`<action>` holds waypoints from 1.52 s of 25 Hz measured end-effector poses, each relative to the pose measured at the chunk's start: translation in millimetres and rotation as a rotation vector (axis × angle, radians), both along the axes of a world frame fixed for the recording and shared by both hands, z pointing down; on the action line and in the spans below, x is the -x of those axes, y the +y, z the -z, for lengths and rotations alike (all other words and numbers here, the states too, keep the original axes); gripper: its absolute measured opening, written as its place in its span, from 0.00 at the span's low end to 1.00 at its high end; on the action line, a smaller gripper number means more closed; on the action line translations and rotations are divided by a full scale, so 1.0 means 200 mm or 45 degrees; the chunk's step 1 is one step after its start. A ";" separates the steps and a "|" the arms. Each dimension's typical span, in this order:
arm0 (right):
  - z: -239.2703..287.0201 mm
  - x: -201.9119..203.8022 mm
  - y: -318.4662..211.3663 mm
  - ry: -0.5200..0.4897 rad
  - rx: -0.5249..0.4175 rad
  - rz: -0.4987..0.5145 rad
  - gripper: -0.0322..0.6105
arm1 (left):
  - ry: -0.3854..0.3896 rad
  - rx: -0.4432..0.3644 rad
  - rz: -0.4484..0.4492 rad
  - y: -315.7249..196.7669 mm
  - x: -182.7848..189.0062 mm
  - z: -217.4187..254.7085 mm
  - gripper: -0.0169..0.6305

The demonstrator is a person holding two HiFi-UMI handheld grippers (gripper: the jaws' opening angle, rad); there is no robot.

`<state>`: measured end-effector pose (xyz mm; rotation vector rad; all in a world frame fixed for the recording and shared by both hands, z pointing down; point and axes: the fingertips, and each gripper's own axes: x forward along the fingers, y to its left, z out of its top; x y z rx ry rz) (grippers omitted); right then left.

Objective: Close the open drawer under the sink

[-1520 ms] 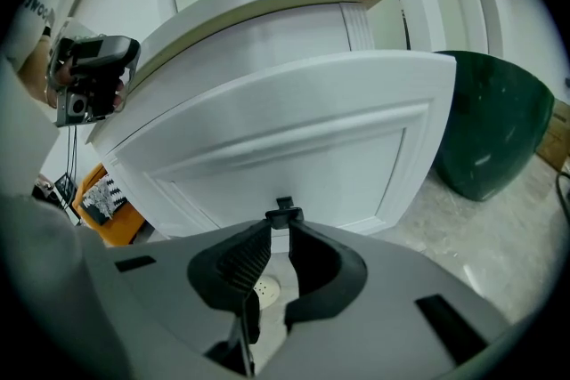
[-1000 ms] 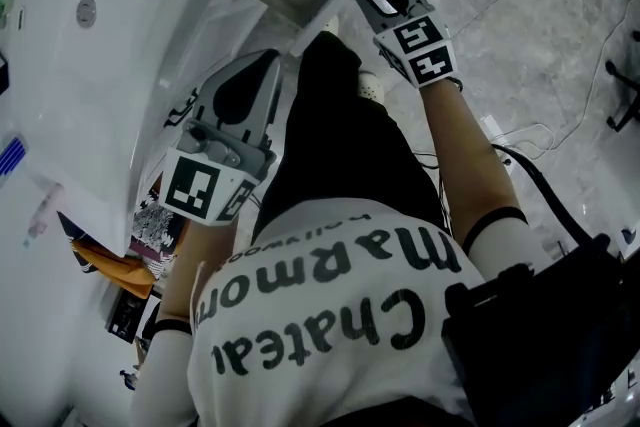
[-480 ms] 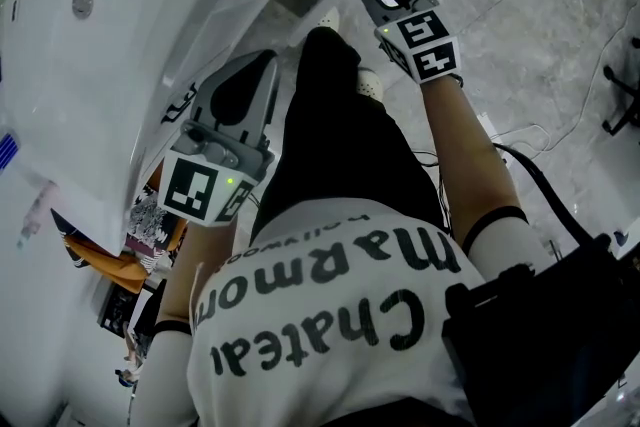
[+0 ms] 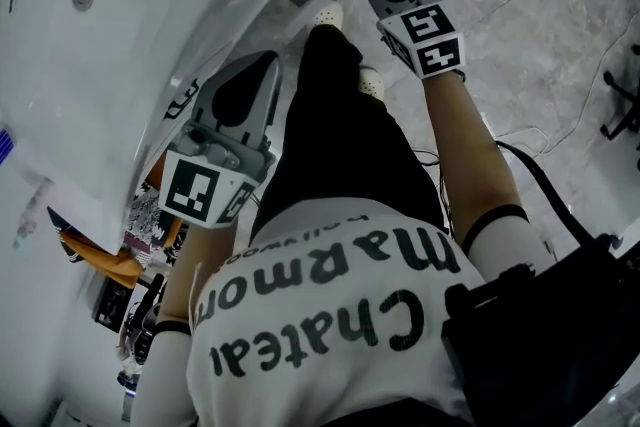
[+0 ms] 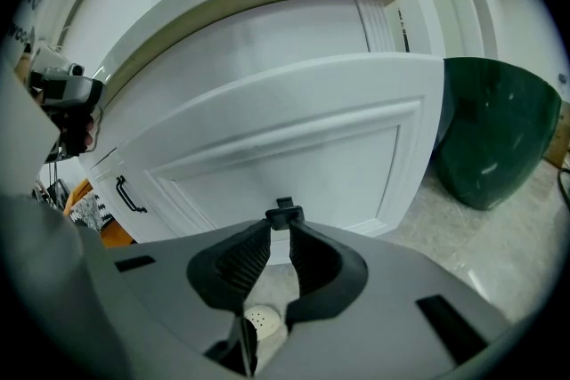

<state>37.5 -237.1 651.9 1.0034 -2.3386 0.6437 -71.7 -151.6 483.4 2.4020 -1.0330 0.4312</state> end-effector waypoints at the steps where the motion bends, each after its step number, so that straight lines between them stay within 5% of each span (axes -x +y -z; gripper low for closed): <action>1: 0.00 0.01 -0.01 0.000 -0.003 -0.002 0.16 | -0.001 0.000 0.001 0.00 0.01 0.00 0.04; 38: 0.02 0.13 -0.18 -0.016 -0.051 -0.061 0.17 | 0.012 0.029 0.040 0.04 0.09 -0.08 0.04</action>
